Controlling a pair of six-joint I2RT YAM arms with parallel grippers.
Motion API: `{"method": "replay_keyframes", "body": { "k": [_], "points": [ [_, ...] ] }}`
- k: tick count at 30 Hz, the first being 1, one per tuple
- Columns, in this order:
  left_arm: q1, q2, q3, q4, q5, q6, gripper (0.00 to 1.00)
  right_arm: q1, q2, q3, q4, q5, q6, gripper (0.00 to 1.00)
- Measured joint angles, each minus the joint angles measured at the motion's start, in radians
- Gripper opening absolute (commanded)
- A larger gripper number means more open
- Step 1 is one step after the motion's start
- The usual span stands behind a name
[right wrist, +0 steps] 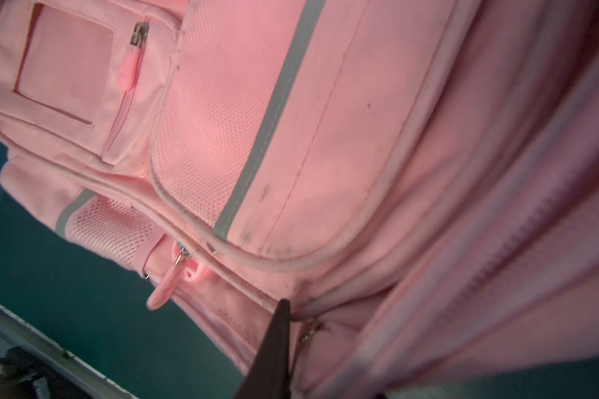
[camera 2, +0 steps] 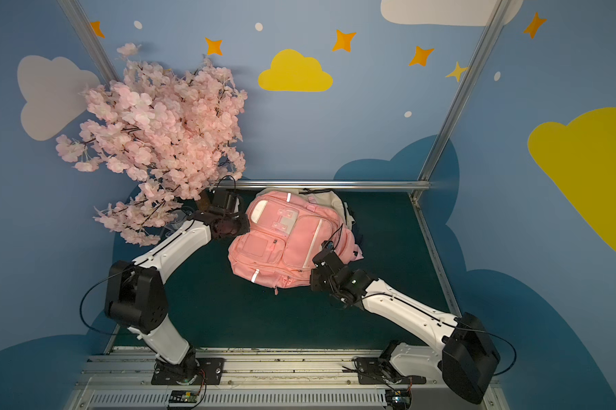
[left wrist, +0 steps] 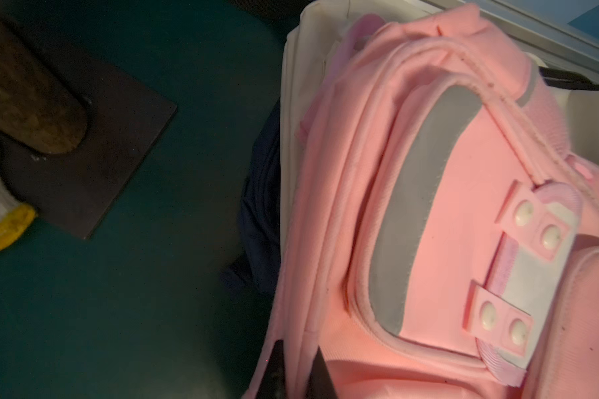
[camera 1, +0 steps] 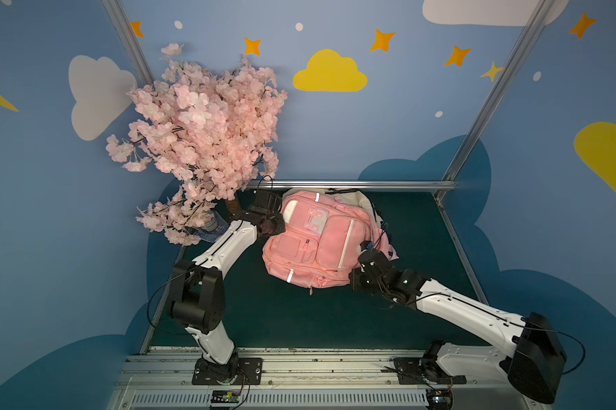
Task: Zip up the backpack
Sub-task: Place the backpack on the backpack, then adjust the backpack at the center of the board.
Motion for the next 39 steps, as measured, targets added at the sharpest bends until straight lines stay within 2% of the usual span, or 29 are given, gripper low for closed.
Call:
{"method": "replay_keyframes", "body": {
  "k": [1, 2, 3, 4, 6, 9, 14, 17, 20, 24, 27, 32, 36, 37, 39],
  "points": [
    [0.006, 0.027, 0.036, -0.01, -0.002, -0.01, 0.54, 0.01, 0.012, 0.011, -0.012, -0.002, 0.002, 0.7],
    [0.008, 0.039, 0.055, -0.023, -0.007, -0.026, 0.61, 0.017, 0.021, 0.027, -0.027, -0.003, -0.002, 0.75],
    [0.008, 0.037, 0.057, -0.033, -0.014, -0.034, 0.66, 0.023, 0.025, 0.045, -0.045, 0.002, -0.012, 0.86],
    [0.004, 0.02, 0.042, -0.049, -0.028, -0.055, 0.71, 0.026, 0.026, 0.068, -0.071, 0.016, -0.023, 0.88],
    [-0.006, -0.055, -0.043, -0.055, -0.059, -0.085, 0.78, 0.024, 0.019, 0.113, -0.127, 0.066, -0.049, 0.89],
    [-0.022, -0.27, -0.283, -0.054, -0.09, -0.138, 0.81, -0.018, -0.016, 0.162, -0.185, 0.126, -0.106, 0.89],
    [-0.039, -0.626, -0.667, 0.025, -0.025, -0.244, 0.88, -0.174, -0.073, 0.196, -0.225, 0.143, -0.2, 0.89],
    [-0.054, -0.69, -0.816, 0.118, 0.049, -0.31, 0.88, -0.277, -0.033, 0.243, -0.218, 0.117, -0.238, 0.89],
    [-0.063, -0.661, -0.89, 0.214, 0.113, -0.361, 0.88, -0.357, 0.069, 0.322, -0.206, 0.089, -0.255, 0.88],
    [-0.062, -0.566, -0.901, 0.359, 0.174, -0.414, 0.81, -0.415, 0.217, 0.396, -0.198, 0.047, -0.248, 0.83],
    [-0.06, -0.484, -0.895, 0.453, 0.202, -0.435, 0.72, -0.421, 0.28, 0.405, -0.214, -0.022, -0.254, 0.64],
    [-0.019, -0.344, -0.87, 0.523, 0.236, -0.457, 0.48, -0.414, 0.32, 0.396, -0.239, -0.1, -0.242, 0.34],
    [0.046, -0.303, -0.844, 0.549, 0.247, -0.458, 0.23, -0.332, 0.304, 0.341, -0.236, -0.098, -0.213, 0.12],
    [0.063, -0.301, -0.837, 0.547, 0.243, -0.453, 0.18, -0.298, 0.298, 0.33, -0.239, -0.093, -0.204, 0.08],
    [0.088, -0.302, -0.817, 0.535, 0.226, -0.438, 0.11, -0.237, 0.288, 0.317, -0.242, -0.091, -0.179, 0.06]
  ]
}}
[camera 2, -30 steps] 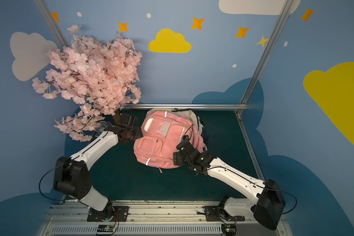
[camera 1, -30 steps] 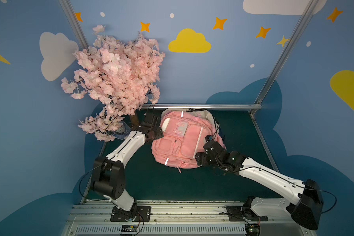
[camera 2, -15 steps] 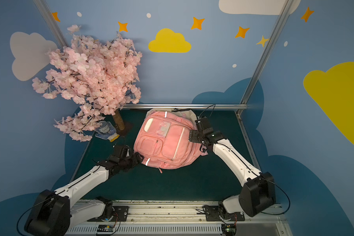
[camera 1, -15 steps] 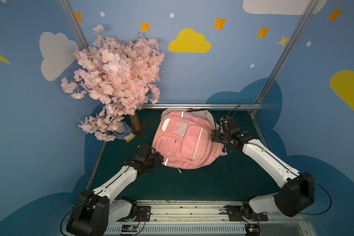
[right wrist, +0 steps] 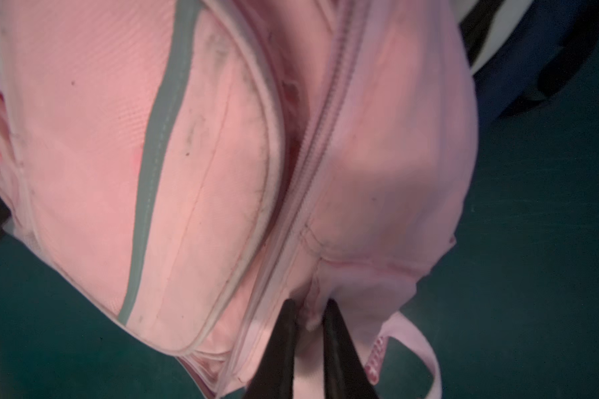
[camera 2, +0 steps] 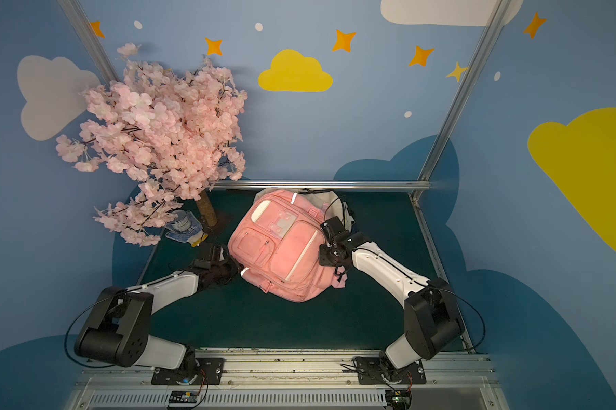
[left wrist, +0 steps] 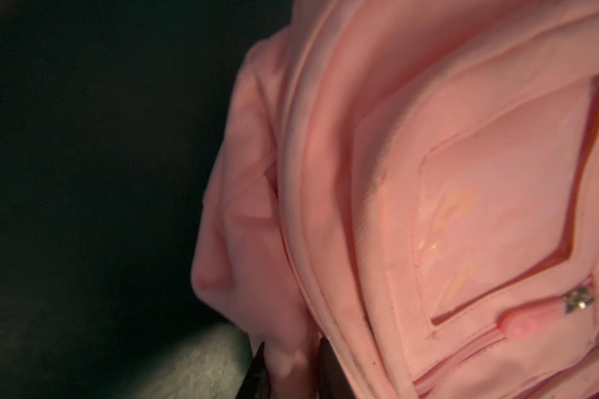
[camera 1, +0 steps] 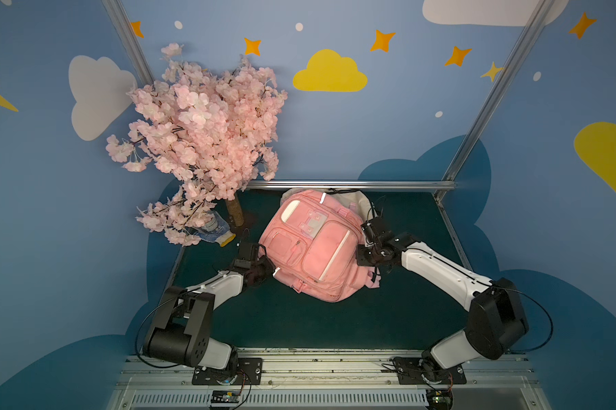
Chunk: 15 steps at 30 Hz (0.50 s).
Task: Zip up the backpack
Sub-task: Adjust the backpack at the center of the board.
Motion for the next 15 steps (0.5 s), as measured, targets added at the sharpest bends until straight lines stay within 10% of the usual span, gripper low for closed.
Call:
{"method": "replay_keyframes", "body": {
  "k": [6, 15],
  "points": [
    [0.028, -0.102, 0.062, -0.111, -0.09, 0.065, 0.21, 0.13, -0.067, -0.077, 0.042, -0.005, 0.078, 0.15],
    [-0.008, -0.311, 0.105, -0.328, -0.147, 0.148, 0.68, 0.168, -0.109, -0.164, 0.079, 0.006, 0.159, 0.5]
  ]
}}
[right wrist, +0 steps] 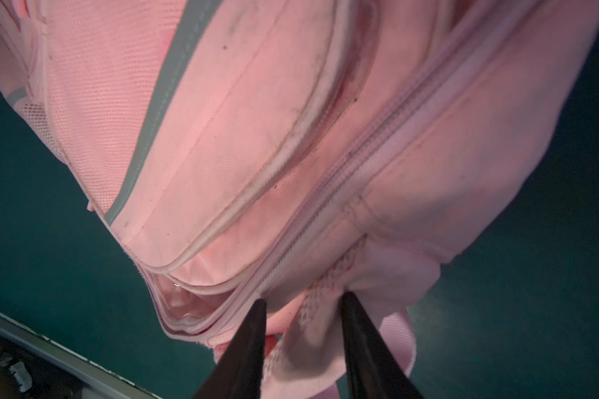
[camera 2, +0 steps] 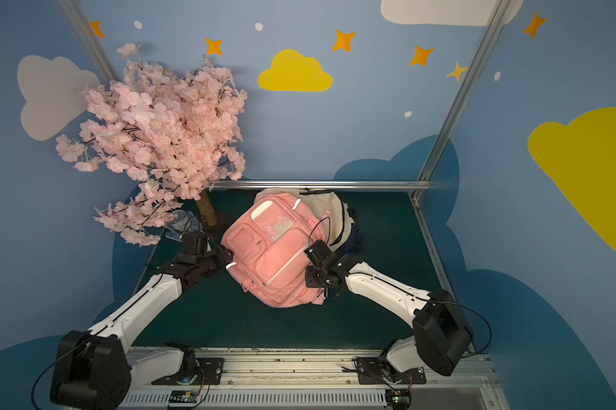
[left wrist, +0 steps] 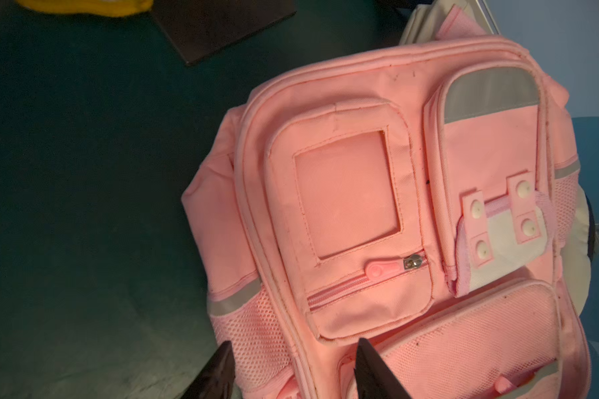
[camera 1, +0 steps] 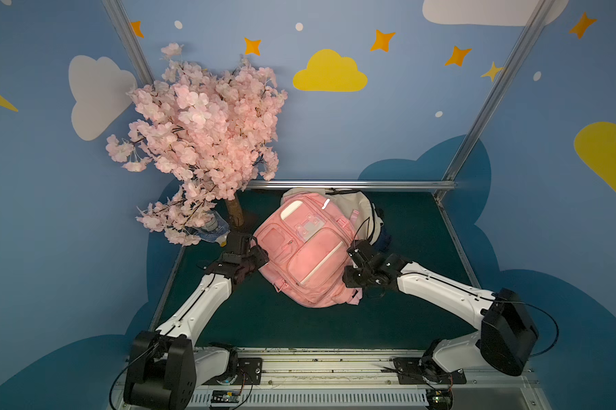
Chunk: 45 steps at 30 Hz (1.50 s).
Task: Zip up the backpack
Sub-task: Adjust the backpack at the center of the board, then zip the zipper on the backpack.
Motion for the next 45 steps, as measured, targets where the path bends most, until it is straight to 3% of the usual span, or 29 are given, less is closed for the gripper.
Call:
{"method": "replay_keyframes", "body": {
  "k": [5, 11, 17, 21, 31, 38, 45],
  "points": [
    [-0.093, -0.077, 0.025, -0.012, 0.083, 0.069, 0.73, 0.006, -0.104, 0.016, -0.075, 0.055, -0.024, 0.54],
    [-0.217, 0.1, 0.103, 0.043, 0.205, 0.118, 0.74, 0.037, -0.126, 0.103, -0.06, 0.04, -0.043, 0.54],
    [-0.214, 0.229, 0.104, 0.053, 0.222, 0.132, 0.74, 0.121, 0.014, 0.14, 0.021, -0.01, -0.037, 0.52],
    [-0.207, 0.276, 0.1, 0.086, 0.241, 0.131, 0.66, 0.141, 0.092, 0.133, 0.05, -0.039, -0.024, 0.52],
    [-0.19, 0.39, 0.094, 0.174, 0.287, 0.129, 0.52, 0.136, 0.112, 0.068, 0.055, -0.024, 0.026, 0.53],
    [-0.193, 0.401, 0.099, 0.18, 0.29, 0.13, 0.64, 0.094, 0.102, 0.015, 0.038, 0.013, 0.058, 0.53],
    [-0.198, 0.383, 0.091, 0.172, 0.269, 0.131, 0.62, 0.09, 0.1, 0.015, 0.038, 0.013, 0.058, 0.53]
  ]
}}
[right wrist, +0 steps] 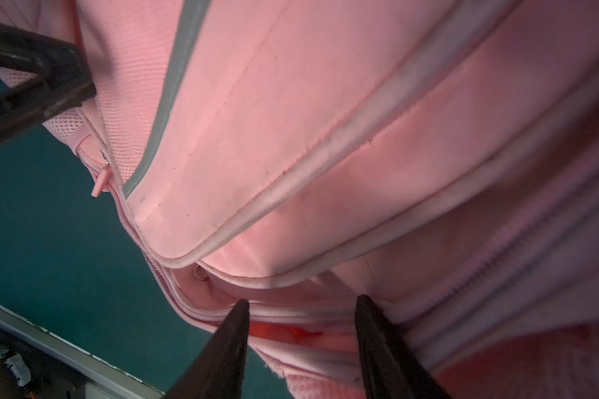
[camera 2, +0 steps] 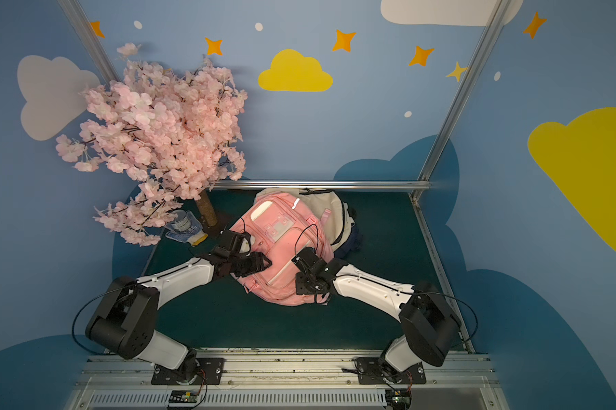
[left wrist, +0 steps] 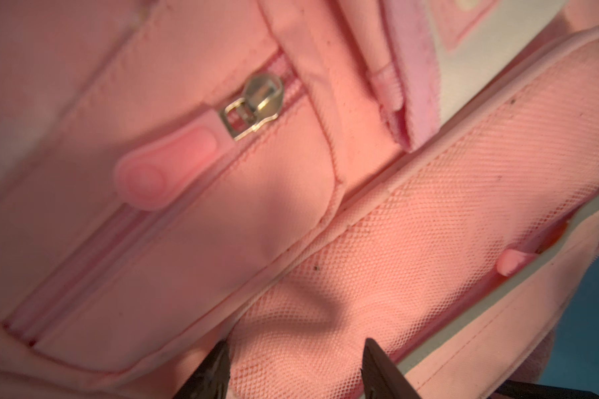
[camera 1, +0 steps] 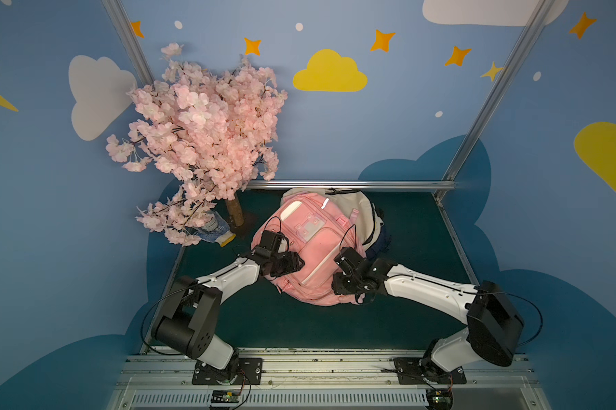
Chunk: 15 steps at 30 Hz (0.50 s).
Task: Zip up the backpack
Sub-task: Zip the zipper on the backpack.
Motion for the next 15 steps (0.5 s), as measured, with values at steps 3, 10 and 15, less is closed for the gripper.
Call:
{"method": "replay_keyframes", "body": {
  "k": [3, 10, 15],
  "points": [
    [0.001, -0.02, -0.01, -0.012, -0.034, 0.001, 0.7, -0.001, 0.0, 0.0, -0.001, 0.002, 0.0, 0.53],
    [0.017, -0.048, -0.036, -0.034, -0.054, 0.009, 0.64, -0.004, 0.0, 0.0, -0.006, 0.004, 0.0, 0.53],
    [0.012, -0.03, -0.049, -0.002, -0.005, 0.013, 0.49, -0.006, 0.0, 0.0, -0.007, 0.004, 0.0, 0.53]
  ]
}}
